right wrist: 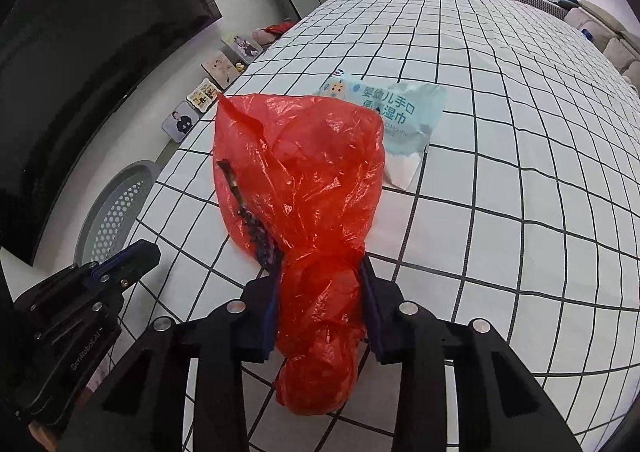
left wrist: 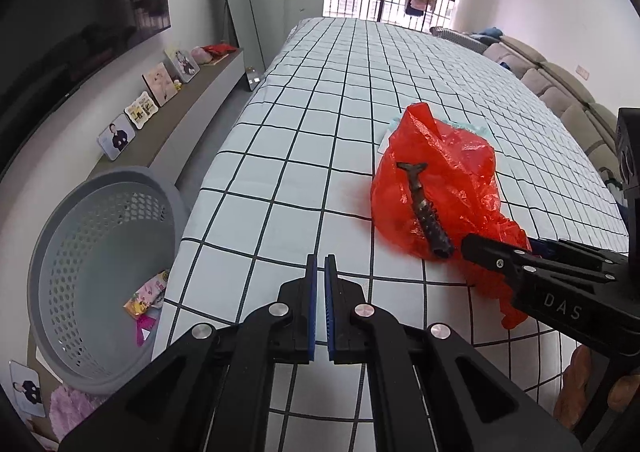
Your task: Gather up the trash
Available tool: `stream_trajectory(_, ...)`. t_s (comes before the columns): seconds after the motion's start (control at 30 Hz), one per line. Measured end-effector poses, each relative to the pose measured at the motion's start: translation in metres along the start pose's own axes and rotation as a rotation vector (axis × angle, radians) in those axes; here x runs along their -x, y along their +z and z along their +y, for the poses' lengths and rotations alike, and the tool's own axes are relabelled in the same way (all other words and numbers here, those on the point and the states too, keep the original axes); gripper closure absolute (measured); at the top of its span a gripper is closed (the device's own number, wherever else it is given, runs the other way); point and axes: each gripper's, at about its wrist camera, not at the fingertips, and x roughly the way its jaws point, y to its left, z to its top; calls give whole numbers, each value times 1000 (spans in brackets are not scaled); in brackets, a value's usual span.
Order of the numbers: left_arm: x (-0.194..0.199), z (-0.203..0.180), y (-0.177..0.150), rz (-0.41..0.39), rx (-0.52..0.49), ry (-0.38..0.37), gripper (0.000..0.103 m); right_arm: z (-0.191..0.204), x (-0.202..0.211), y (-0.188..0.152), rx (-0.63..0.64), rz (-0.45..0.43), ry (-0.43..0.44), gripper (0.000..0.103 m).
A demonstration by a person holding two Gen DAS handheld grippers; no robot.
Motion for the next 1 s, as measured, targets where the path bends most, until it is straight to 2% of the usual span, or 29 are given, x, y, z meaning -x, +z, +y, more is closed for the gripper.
stream_trajectory(0.1, 0, 6, 0, -2, 16, 4, 98, 11, 13, 1, 51, -39, -39, 72)
stream_trajectory(0.27, 3, 13, -2, 1, 44, -12, 98, 36, 40, 6, 168, -121, -162, 73)
stream_trajectory(0.43, 9, 17, -5, -7, 55, -33, 98, 51, 61, 10, 228, -184, -240, 73)
stream_trajectory(0.53, 10, 18, -6, -5, 60, -46, 98, 51, 65, 12, 214, -196, -236, 73)
stream_trajectory(0.7, 10, 17, -6, 5, 58, -58, 97, 31, 71, 4, 121, -209, -208, 73)
stream_trajectory(0.77, 8, 16, -6, 9, 59, -56, 90, 20, 73, -2, 82, -207, -203, 73)
stream_trajectory(0.83, 6, 16, -6, 12, 61, -54, 77, 6, 74, -10, 44, -198, -201, 73)
stream_trajectory(0.9, 6, 15, -7, 8, 63, -45, 56, -9, 75, -20, 1, -189, -202, 73)
stream_trajectory(1.0, 6, 12, -7, -1, 54, -30, 50, -33, 77, -35, -60, -179, -202, 73)
